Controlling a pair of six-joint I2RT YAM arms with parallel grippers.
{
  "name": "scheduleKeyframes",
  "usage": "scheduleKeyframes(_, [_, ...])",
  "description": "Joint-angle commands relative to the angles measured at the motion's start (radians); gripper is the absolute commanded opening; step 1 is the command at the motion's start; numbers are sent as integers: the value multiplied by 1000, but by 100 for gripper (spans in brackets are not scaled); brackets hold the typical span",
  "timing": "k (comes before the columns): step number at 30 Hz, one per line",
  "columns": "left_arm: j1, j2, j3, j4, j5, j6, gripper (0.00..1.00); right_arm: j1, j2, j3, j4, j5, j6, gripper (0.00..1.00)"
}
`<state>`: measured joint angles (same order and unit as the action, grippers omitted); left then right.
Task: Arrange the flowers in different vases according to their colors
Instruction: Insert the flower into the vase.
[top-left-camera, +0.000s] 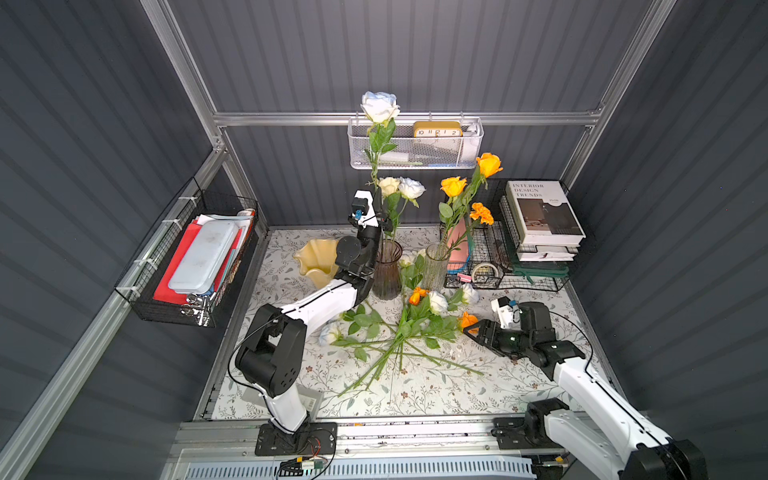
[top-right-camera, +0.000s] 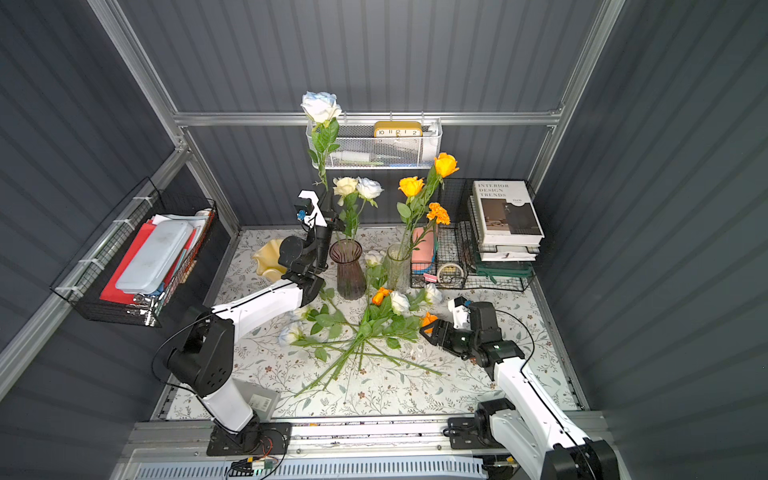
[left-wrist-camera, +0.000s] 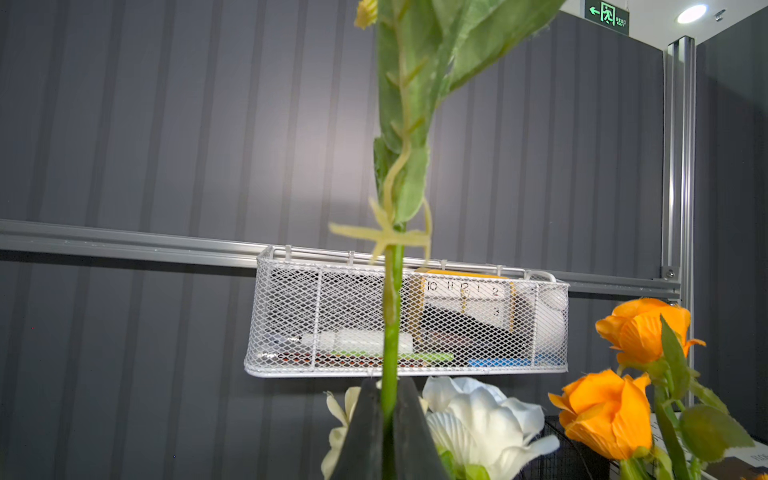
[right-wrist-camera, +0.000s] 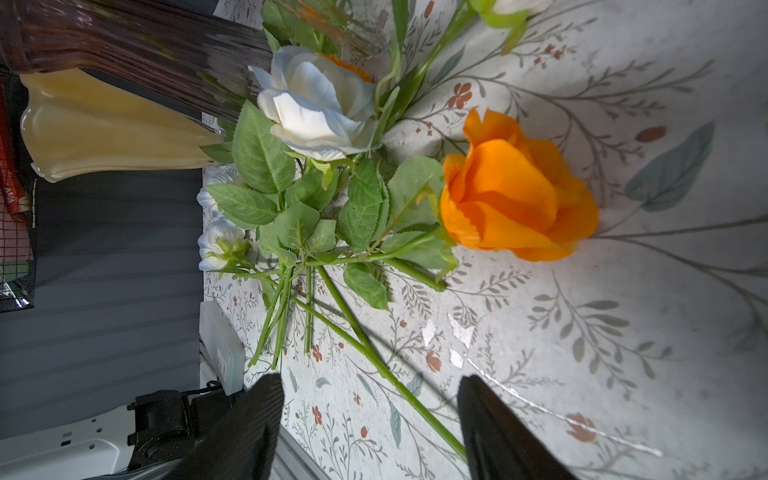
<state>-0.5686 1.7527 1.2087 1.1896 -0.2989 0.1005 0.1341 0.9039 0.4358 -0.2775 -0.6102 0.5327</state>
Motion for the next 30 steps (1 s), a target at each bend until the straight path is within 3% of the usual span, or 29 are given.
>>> scheduleKeyframes(1, [3, 20, 8, 47, 35, -30, 0, -2, -5, 15, -4, -11, -19, 71])
scheduleKeyframes(5, [0, 34, -7, 53, 69, -44, 0, -1, -7, 15, -4, -10, -19, 71])
scheduleKeyframes(13, [-26, 74, -41, 79, 101, -47, 12, -2, -14, 15, 1, -10, -18, 71])
scheduleKeyframes(17, [-44, 79, -76, 96, 120, -39, 31, -2, -17, 14, -1, -10, -19, 71])
scheduleKeyframes(20, [-66, 75, -83, 69, 105, -26, 56, -2, -16, 10, 5, -7, -19, 71])
scheduleKeyframes(30, [-85, -73, -119, -45, 57, -21, 73, -1, -3, 17, 20, -11, -14, 71])
